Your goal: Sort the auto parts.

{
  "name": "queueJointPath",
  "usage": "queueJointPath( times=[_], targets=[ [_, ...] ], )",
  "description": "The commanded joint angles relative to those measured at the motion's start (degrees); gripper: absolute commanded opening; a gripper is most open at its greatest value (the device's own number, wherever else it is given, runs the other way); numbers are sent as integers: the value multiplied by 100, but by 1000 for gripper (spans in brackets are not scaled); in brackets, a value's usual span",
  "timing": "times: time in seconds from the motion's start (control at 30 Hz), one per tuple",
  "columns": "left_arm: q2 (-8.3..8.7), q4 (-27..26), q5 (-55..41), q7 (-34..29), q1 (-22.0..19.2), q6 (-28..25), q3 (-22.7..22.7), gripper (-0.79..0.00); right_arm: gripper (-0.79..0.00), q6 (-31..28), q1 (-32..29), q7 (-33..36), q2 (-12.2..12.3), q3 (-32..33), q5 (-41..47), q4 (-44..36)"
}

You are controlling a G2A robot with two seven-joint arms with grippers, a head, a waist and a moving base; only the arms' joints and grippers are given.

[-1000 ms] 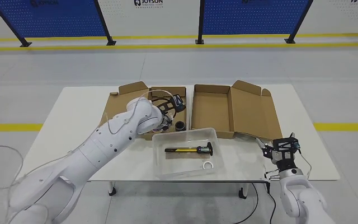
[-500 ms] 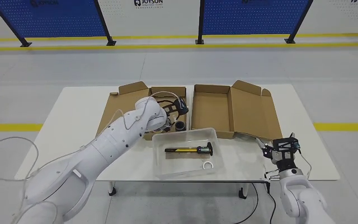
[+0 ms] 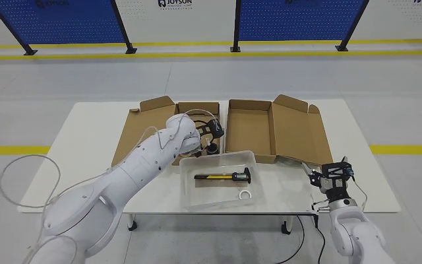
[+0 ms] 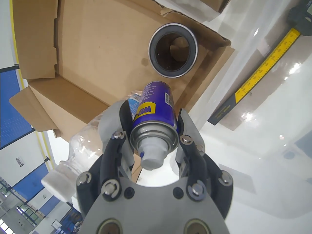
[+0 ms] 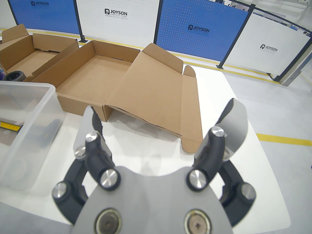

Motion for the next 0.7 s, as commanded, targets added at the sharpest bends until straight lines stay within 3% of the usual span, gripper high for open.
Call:
queueJointPath(
  times=[0.0, 0.03, 0.1, 0.17, 0.27, 0.37, 0.67],
  targets=[
    [-61, 117, -2, 26, -18, -39, 7, -785, 0, 0, 0, 0, 0, 0, 0, 0],
    [-90, 163, 19, 40, -27, -39, 15, -693, 0, 0, 0, 0, 0, 0, 0, 0],
    [-146, 259, 4, 63, -39, -72, 16, -696, 0, 0, 0, 0, 0, 0, 0, 0],
    [-199, 357, 30, 79, -39, -94, 32, -634, 0, 0, 0, 0, 0, 0, 0, 0],
    [-271, 507, 42, 113, -41, -99, 32, -646, 0, 0, 0, 0, 0, 0, 0, 0],
    [-332, 640, 62, 142, -46, -128, 26, -554, 0, 0, 0, 0, 0, 0, 0, 0],
    [-441, 916, 103, 281, -57, -152, -76, -462, 0, 0, 0, 0, 0, 0, 0, 0]
  ],
)
